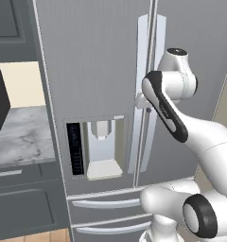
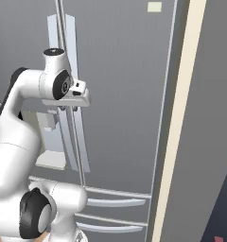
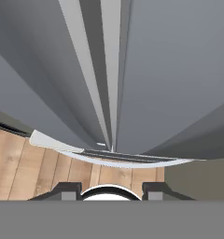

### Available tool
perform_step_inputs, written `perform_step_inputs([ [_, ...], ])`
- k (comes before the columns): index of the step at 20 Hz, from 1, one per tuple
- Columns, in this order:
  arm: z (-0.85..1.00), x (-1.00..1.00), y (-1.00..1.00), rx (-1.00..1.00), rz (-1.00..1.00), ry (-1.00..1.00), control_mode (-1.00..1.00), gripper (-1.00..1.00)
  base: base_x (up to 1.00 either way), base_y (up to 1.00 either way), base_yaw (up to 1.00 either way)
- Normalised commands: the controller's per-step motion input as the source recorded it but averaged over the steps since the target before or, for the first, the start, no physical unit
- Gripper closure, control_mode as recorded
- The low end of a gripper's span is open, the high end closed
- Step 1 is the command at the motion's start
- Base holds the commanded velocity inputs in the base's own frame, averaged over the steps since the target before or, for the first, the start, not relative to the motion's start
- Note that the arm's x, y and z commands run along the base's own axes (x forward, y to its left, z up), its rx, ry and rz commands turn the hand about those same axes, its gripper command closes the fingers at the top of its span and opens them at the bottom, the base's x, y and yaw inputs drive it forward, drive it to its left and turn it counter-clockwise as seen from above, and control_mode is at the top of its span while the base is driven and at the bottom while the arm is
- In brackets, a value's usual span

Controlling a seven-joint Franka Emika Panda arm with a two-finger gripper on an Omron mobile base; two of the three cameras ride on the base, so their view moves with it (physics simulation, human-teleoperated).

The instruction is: Retrieve the sausage and cheese from the fridge and place them on the cutting board on the counter.

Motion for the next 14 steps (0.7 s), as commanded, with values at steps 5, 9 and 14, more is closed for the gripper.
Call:
perform_step_inputs([
  [5,0.00,0.00,0.00,0.00,0.00,0.00,1.00,-1.00,0.00,0.00,0.00],
  [9,0.00,0.00,0.00,0.00,0.00,0.00,1.00,-1.00,0.00,0.00,0.00],
  [14,0.00,0.00,0.00,0.00,0.00,0.00,1.00,-1.00,0.00,0.00,0.00],
])
